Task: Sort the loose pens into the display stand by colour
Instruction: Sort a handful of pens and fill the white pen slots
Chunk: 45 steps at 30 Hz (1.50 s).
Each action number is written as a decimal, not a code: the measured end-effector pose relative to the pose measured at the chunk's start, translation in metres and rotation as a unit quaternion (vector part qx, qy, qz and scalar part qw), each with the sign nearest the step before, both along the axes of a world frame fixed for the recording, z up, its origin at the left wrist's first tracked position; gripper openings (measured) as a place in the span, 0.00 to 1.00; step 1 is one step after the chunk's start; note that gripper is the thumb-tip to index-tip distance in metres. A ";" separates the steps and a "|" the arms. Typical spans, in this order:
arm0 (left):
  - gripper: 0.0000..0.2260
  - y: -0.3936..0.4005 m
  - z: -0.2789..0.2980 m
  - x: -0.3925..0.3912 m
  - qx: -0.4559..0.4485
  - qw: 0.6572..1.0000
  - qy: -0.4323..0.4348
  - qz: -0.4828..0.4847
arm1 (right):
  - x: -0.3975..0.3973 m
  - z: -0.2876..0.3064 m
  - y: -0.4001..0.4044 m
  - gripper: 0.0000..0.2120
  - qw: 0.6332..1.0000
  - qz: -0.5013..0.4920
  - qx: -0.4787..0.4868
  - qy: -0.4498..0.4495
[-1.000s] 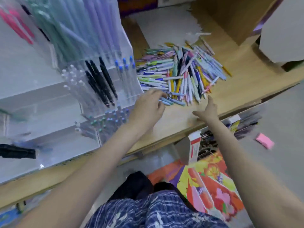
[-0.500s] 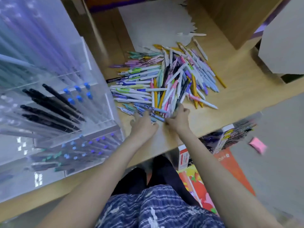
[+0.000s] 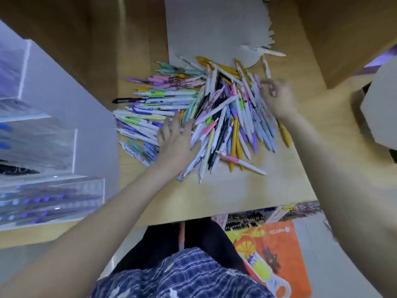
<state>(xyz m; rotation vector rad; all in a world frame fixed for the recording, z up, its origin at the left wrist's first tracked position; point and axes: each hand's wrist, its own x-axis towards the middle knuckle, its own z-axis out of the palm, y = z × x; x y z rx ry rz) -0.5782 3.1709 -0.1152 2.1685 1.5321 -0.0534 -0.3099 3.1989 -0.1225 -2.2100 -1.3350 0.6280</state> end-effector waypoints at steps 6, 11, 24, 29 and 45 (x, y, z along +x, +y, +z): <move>0.26 0.032 -0.019 0.028 0.037 0.998 0.029 -0.029 | 0.041 -0.028 0.098 0.30 0.987 0.051 -0.035 -0.150; 0.27 0.034 -0.028 0.030 0.035 0.998 0.029 -0.034 | 0.059 -0.033 0.121 0.23 0.979 0.051 -0.117 -0.160; 0.27 0.006 -0.016 0.024 0.067 0.997 0.004 -0.049 | 0.010 -0.026 0.048 0.21 0.989 0.111 -0.094 -0.025; 0.32 -0.028 -0.027 0.022 0.089 0.990 -0.033 -0.107 | 0.059 -0.013 -0.012 0.22 0.991 -0.069 -0.058 -0.103; 0.28 -0.058 -0.048 0.048 0.185 0.922 -0.033 -0.337 | 0.025 -0.018 -0.086 0.24 0.994 -0.096 -0.046 0.013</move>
